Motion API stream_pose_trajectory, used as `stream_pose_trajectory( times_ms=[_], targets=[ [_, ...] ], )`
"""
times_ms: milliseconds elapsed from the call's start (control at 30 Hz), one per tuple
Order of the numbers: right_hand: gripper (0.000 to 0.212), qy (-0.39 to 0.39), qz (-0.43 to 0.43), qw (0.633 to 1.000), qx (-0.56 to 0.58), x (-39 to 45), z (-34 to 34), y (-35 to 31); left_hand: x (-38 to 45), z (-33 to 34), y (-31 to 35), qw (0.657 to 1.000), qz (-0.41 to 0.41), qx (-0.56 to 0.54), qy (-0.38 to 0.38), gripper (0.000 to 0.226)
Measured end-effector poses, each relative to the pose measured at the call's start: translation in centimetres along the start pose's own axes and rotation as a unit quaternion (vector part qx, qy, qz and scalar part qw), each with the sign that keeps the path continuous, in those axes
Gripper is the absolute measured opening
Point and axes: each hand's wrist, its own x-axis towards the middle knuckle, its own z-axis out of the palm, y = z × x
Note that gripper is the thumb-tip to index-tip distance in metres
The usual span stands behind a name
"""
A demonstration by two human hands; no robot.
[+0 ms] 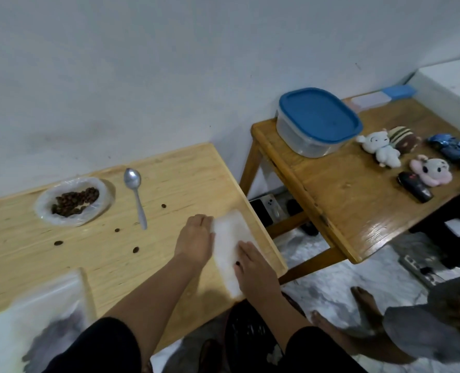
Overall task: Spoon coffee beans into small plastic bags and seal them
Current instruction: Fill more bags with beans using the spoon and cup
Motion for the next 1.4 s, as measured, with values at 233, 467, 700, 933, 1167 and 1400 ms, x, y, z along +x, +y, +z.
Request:
stream_pose_trajectory(
  times_ms=[233, 467, 700, 933, 1167, 1400],
  targets=[
    [0.059, 0.016, -0.005, 1.000, -0.016, 0.0, 0.3, 0.1, 0.2, -0.5, 0.1, 0.994, -0.019, -0.093, 0.061, 0.033],
    [0.058, 0.016, -0.030, 0.999, -0.009, 0.7, 0.1, -0.4, 0.6, -0.8, -1.0, 0.976, -0.102, -0.170, 0.089, 0.020],
    [0.043, 0.024, -0.052, 0.998, 0.012, 2.4, 0.0, -1.4, 0.0, -3.2, -1.9, 0.952, -0.134, -0.213, 0.176, 0.019],
    [0.049, 0.045, -0.059, 0.992, 0.097, 5.6, -4.2, -4.8, 0.1, -9.1, -3.6, 0.927, -0.117, -0.228, 0.273, 0.012],
    [0.053, 0.122, -0.043, 0.970, 0.205, 10.5, -10.1, -12.0, -1.8, -16.4, -7.0, 0.926, -0.046, -0.178, 0.329, 0.012],
    [0.032, 0.095, -0.078, 0.947, 0.295, 11.3, -12.4, -20.4, -4.7, -20.8, -10.1, 0.913, -0.003, -0.183, 0.365, 0.015]
  ],
)
